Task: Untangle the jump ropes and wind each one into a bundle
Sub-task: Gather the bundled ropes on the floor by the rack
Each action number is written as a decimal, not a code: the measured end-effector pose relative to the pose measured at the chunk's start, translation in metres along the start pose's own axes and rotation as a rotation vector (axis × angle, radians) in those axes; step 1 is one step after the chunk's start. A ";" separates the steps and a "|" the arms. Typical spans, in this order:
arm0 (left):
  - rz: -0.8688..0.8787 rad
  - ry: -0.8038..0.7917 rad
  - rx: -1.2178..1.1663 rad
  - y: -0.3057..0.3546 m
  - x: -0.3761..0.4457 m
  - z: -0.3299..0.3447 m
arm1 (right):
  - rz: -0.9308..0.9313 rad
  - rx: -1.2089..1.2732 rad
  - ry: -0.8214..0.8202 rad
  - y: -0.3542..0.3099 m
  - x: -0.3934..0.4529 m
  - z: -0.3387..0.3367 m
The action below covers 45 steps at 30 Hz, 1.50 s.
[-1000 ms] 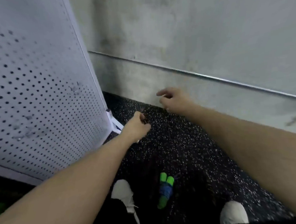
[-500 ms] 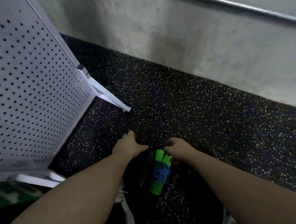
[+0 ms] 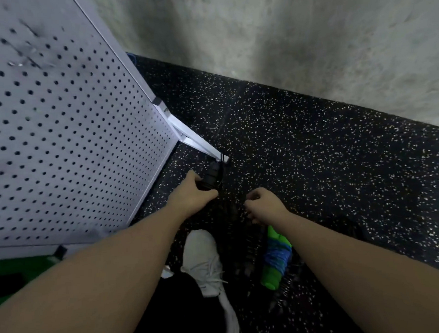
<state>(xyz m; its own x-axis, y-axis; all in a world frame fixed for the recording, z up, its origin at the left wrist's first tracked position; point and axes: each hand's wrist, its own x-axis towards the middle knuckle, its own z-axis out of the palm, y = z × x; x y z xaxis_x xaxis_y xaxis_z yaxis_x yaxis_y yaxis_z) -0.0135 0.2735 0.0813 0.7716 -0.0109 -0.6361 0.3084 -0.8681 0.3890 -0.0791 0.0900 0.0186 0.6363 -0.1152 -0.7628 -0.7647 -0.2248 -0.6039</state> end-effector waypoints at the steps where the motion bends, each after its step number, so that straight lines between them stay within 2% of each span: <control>1: 0.026 0.032 0.055 -0.004 0.000 -0.009 | -0.024 -0.054 -0.002 -0.004 0.000 0.007; 5: 0.037 0.140 0.206 -0.018 -0.001 -0.030 | -0.040 -0.352 -0.034 -0.011 0.005 0.036; 10: 0.047 0.031 -0.057 -0.030 0.005 -0.028 | 0.071 -0.708 0.000 -0.008 0.013 0.059; 14: 0.100 0.022 -0.065 -0.033 0.012 -0.024 | -0.001 -0.838 0.047 -0.005 0.023 0.074; 17: 0.097 0.066 -0.059 -0.031 0.012 -0.025 | -0.090 -0.681 0.116 -0.008 0.025 0.079; 21: 0.062 0.132 -0.111 -0.013 0.000 -0.039 | -0.188 -0.155 0.207 -0.025 0.014 0.062; 24: 0.070 0.179 -0.221 0.009 -0.019 -0.058 | -0.296 0.088 0.242 -0.054 -0.004 0.033; 28: 0.160 0.177 -0.409 0.042 -0.056 -0.096 | -0.430 0.383 0.212 -0.110 -0.042 -0.010; 32: 0.299 0.281 -0.508 0.078 -0.100 -0.140 | -0.514 0.689 0.157 -0.164 -0.091 -0.046; 34: 0.370 0.366 -0.579 0.093 -0.128 -0.162 | -0.551 0.814 0.068 -0.191 -0.118 -0.061; 37: 0.501 0.474 -0.723 0.113 -0.168 -0.188 | -0.639 0.844 0.000 -0.235 -0.159 -0.074; 41: 0.630 0.615 -0.838 0.132 -0.211 -0.215 | -0.818 0.673 0.040 -0.288 -0.209 -0.076; 45: 0.652 0.858 -0.898 0.141 -0.235 -0.243 | -0.999 0.531 0.025 -0.330 -0.253 -0.076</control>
<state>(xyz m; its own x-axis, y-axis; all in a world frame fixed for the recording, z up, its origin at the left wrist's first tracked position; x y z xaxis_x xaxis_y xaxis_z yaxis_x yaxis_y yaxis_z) -0.0164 0.2740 0.4479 0.9063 0.3022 0.2954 -0.2386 -0.2110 0.9479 0.0200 0.1203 0.4285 0.9838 -0.1349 0.1181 0.1451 0.2119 -0.9665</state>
